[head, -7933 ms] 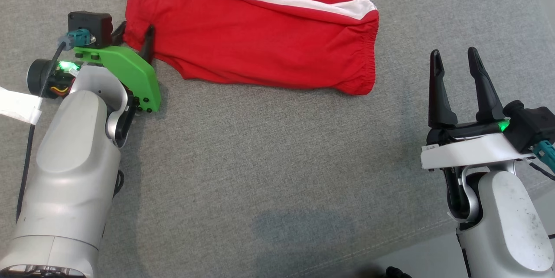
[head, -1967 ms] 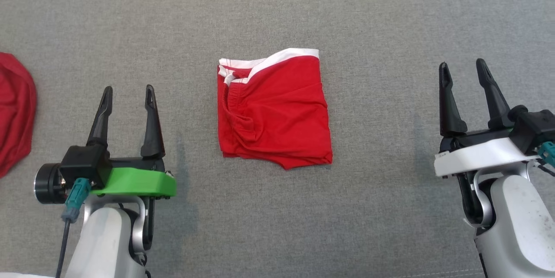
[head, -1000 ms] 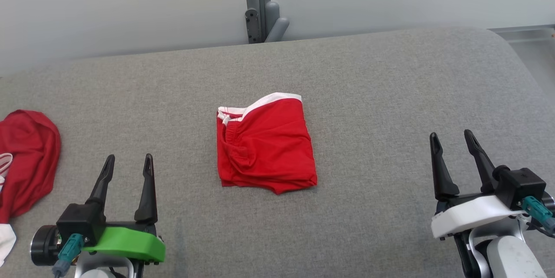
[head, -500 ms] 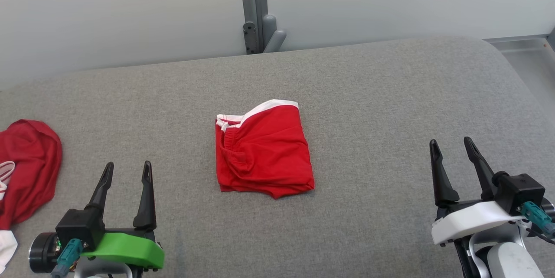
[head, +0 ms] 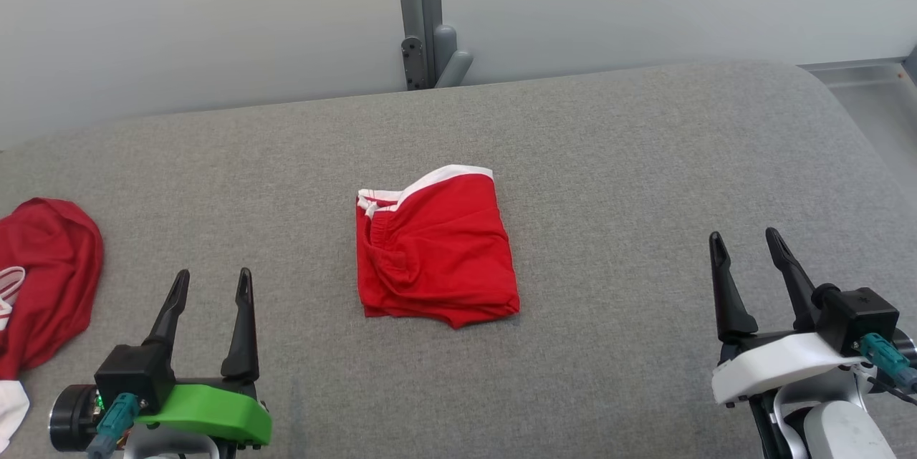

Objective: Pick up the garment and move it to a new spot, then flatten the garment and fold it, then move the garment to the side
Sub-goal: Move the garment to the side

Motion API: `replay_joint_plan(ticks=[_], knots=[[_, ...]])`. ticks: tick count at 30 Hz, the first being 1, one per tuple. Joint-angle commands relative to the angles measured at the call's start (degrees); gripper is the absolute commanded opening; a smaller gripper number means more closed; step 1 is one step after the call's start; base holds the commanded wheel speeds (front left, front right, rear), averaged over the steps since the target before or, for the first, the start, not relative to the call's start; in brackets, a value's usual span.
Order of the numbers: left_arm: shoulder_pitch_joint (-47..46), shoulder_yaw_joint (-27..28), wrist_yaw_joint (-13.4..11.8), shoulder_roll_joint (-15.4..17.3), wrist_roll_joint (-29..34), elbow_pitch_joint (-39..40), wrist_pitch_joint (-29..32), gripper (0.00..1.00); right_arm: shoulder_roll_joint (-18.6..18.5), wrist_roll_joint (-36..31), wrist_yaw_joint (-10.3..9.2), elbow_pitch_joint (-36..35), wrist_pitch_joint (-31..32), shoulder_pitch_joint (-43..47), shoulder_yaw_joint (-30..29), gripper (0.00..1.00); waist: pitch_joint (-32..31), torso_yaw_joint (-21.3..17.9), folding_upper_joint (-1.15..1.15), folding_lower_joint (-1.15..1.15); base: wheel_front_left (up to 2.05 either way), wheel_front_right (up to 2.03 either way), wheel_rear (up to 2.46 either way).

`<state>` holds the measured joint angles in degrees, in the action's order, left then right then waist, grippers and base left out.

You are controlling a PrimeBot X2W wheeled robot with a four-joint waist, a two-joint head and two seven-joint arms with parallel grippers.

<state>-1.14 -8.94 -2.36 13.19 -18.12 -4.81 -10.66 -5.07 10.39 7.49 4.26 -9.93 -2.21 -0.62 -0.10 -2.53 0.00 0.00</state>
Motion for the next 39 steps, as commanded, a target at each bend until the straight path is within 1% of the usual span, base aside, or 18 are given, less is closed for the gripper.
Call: replay_joint_plan(ticks=[1, 14, 18, 21, 22, 24, 30, 34, 39], knots=[[-0.4, 0.0, -0.3, 0.3, -0.3, -0.3, -0.2, 1.00, 0.0, -0.1, 0.00, 0.2, -0.1, 0.1, -0.1, 1.00, 0.0, 0.1, 0.00, 0.00, 0.00, 0.00, 0.00], [-1.3, -0.6, -0.5, 0.1, -0.5, -1.2, -0.8, 1.00, -0.5, 0.2, 0.00, 0.7, -0.2, -0.3, -0.2, 1.00, 0.1, 0.4, 0.00, 0.00, 0.00, 0.00, 0.00], [-2.6, -1.1, -0.1, 0.1, -0.4, -0.7, -0.7, 1.00, -0.6, 0.4, 0.00, 0.7, -0.2, -0.4, -1.0, 1.00, 1.1, 1.7, 0.00, 0.00, 0.00, 0.00, 0.00], [-4.1, -1.6, 0.0, 0.0, 0.1, -0.3, -0.8, 1.00, -1.2, 0.8, 0.00, 1.5, 0.2, -2.3, -0.7, 1.00, 2.9, 3.3, 0.00, 0.00, 0.00, 0.00, 0.00], [-5.5, -2.0, 0.1, -0.4, 0.1, -0.2, -1.0, 1.00, -2.0, 1.5, 0.00, 2.8, 0.1, -3.7, 0.5, 1.00, 4.5, 4.7, 0.00, 0.00, 0.00, 0.00, 0.00], [-7.0, -2.6, 0.5, -0.6, 0.4, -0.3, -1.1, 1.00, -2.9, 2.2, 0.00, 4.8, -0.2, -5.8, 1.9, 1.00, 6.2, 6.0, 0.00, 0.00, 0.00, 0.00, 0.00], [-11.2, -4.2, 1.3, -1.8, 1.1, -1.2, -2.3, 1.00, -4.4, 6.2, 0.00, 13.2, 0.6, -13.1, 8.7, 1.00, 10.5, 10.2, 0.00, 0.00, 0.00, 0.00, 0.00], [-13.3, -5.2, 1.8, -2.8, 1.5, -2.2, -3.1, 1.00, -5.3, 11.1, 0.00, 19.3, 3.6, -18.5, 15.4, 1.00, 12.9, 12.4, 0.00, 0.00, 0.00, 0.00, 0.00], [-14.9, -5.6, 1.9, -3.9, 1.8, -3.8, -3.7, 1.00, -6.7, 17.8, -0.02, 24.1, 6.1, -23.8, 23.9, 1.00, 14.8, 13.9, 0.00, 0.00, 0.00, 0.00, 0.00]])
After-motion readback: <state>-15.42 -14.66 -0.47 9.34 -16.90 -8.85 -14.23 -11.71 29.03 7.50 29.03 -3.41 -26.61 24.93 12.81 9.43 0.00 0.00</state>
